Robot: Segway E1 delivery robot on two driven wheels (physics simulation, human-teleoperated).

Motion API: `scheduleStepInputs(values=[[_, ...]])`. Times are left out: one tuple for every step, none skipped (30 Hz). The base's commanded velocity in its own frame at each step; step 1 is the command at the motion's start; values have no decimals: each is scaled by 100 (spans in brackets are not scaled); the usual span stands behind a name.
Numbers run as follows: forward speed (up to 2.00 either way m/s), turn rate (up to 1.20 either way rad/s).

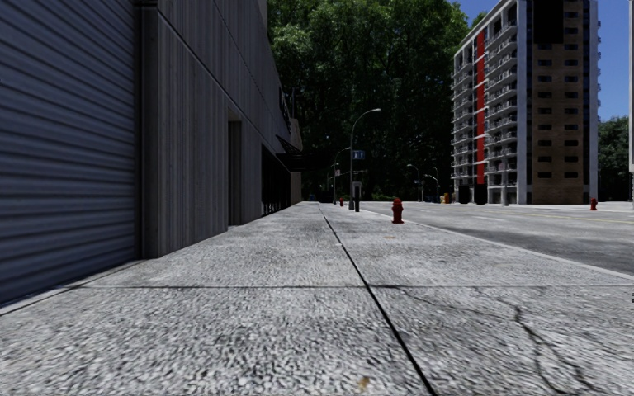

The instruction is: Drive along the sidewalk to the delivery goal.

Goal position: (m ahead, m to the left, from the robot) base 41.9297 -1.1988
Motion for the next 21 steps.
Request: scheduleStepInputs(values=[[200, 0], [200, 0], [200, 0], [200, 0], [200, 0], [200, 0], [200, 0], [200, 0], [200, 0], [200, 0], [200, 0], [200, 0], [200, 0], [200, 0], [200, 0], [200, 0], [200, 0], [200, 0], [200, 0], [200, 0], [200, 0]])
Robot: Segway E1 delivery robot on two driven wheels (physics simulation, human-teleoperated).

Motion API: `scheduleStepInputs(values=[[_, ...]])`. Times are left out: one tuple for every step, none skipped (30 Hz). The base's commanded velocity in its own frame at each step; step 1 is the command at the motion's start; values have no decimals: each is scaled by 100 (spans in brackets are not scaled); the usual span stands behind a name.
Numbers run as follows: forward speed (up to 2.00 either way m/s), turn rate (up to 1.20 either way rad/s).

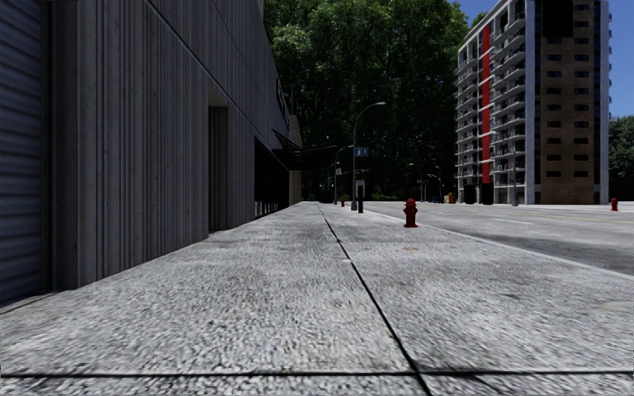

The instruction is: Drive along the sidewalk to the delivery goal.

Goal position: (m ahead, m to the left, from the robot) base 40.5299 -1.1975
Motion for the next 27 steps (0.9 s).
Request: scheduleStepInputs(values=[[200, 0], [200, 0], [200, 0], [200, 0], [200, 0], [200, 0], [200, 0], [200, 0], [200, 0], [200, 0], [200, 0], [200, 0], [200, 0], [200, 0], [200, 0], [200, 0], [200, 0], [200, 0], [200, 0], [200, 0], [200, 0], [200, 0], [200, 0], [200, 0], [200, 0], [200, 0], [200, 0]])
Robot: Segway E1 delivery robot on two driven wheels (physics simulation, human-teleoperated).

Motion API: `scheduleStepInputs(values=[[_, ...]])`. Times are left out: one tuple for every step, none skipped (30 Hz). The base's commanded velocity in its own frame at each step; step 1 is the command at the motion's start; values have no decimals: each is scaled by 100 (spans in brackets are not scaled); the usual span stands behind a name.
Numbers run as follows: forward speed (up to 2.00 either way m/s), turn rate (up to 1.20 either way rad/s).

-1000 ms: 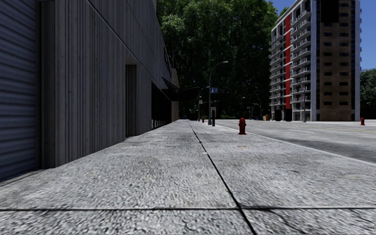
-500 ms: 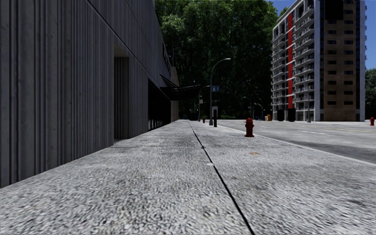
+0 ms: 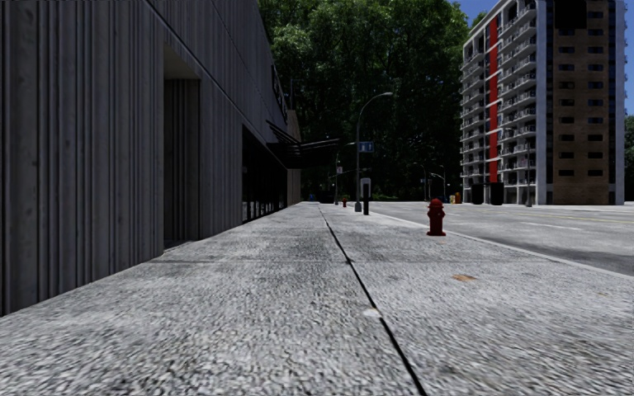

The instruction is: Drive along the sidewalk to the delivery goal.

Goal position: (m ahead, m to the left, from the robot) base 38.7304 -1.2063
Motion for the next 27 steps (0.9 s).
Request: scheduleStepInputs(values=[[200, 0], [200, 0], [200, 0], [200, 0], [200, 0], [200, 0], [200, 0], [200, 0], [200, 0], [200, 0], [200, 0], [200, 0], [200, 0], [200, 0], [200, 0], [200, 0], [200, 0], [200, 0], [200, 0], [200, 0], [200, 0], [200, 0], [200, 0], [200, 0], [200, 0], [200, 0], [200, 0]])
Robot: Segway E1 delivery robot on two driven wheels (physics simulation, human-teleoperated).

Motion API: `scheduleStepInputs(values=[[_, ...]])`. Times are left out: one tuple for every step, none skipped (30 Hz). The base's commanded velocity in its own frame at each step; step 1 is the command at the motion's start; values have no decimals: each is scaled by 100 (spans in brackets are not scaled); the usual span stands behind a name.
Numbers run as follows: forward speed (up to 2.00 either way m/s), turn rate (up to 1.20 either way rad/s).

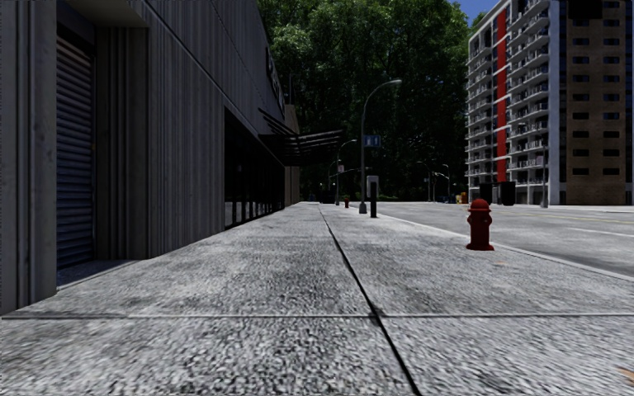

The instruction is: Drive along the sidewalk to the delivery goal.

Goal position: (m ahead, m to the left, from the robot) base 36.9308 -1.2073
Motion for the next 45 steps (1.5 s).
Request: scheduleStepInputs(values=[[200, 0], [200, 0], [200, 0], [200, 0], [200, 0], [200, 0], [200, 0], [200, 0], [200, 0], [200, 0], [200, 0], [200, 0], [200, 0], [200, 0], [200, 0], [200, 0], [200, 0], [200, 0], [200, 0], [200, 0], [200, 0], [200, 0], [200, 0], [200, 0], [200, 0], [200, 0], [200, 0], [200, 0], [200, 0], [200, 0], [200, 0], [200, 0], [200, 0], [200, 0], [200, 0], [200, 0], [200, 0], [200, 0], [200, 0], [200, 0], [200, 0], [200, 0], [200, 0], [200, 0], [200, 0]])
